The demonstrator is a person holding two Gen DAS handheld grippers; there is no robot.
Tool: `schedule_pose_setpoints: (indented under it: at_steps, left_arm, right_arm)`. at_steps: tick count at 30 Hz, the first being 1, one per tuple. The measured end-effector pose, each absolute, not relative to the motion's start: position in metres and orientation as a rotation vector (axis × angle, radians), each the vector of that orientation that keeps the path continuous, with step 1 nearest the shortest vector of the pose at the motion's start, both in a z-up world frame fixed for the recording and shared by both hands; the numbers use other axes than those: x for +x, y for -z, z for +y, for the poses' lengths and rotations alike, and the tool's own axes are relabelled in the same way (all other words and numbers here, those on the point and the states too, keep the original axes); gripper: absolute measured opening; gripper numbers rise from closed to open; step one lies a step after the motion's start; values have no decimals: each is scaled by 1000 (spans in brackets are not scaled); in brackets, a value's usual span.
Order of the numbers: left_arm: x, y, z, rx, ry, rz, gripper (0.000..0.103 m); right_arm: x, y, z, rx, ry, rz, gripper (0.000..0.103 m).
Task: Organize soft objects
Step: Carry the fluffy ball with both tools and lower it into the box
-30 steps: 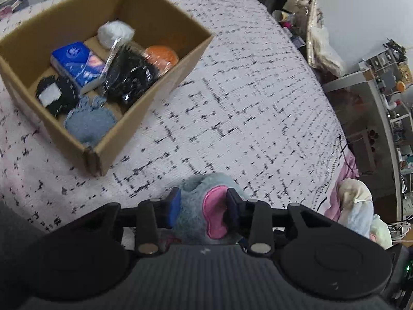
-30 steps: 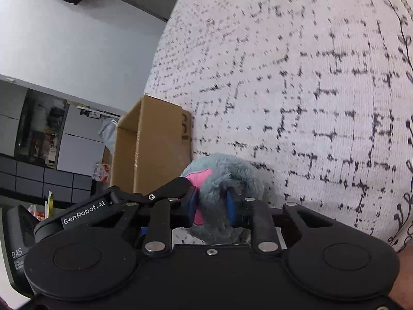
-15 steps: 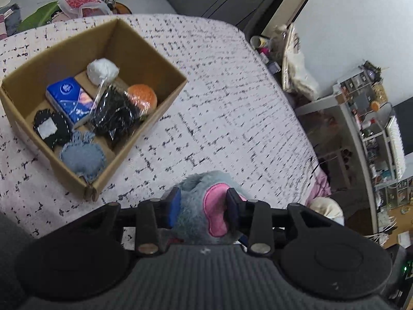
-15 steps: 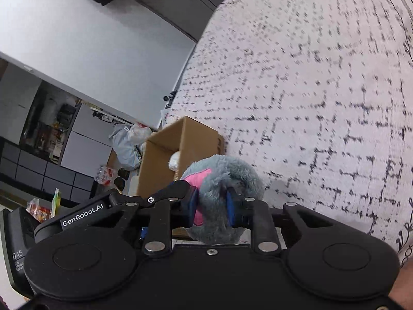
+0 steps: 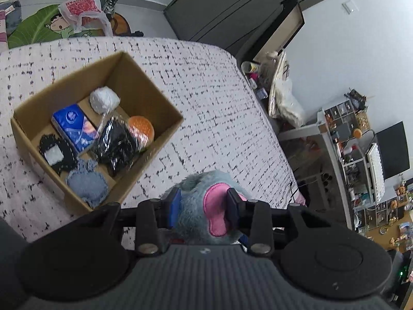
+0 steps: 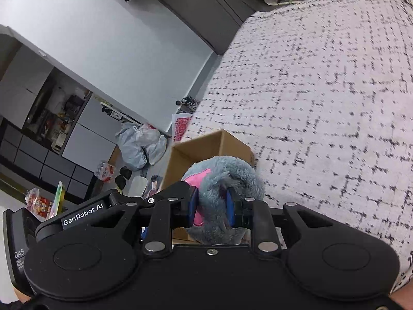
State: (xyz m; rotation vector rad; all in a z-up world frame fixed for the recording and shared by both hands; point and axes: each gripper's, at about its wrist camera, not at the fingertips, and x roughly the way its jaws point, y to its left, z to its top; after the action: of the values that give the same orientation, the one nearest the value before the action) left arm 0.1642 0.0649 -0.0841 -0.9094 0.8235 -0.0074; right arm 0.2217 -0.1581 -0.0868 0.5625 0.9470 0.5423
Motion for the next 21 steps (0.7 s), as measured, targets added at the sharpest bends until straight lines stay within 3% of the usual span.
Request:
schedule_pose_setpoints:
  at_steps: [21]
  left_arm:
    - [171, 91, 156, -997, -64, 765, 37]
  right_arm:
    - [251, 82, -64, 490, -606, 967, 24]
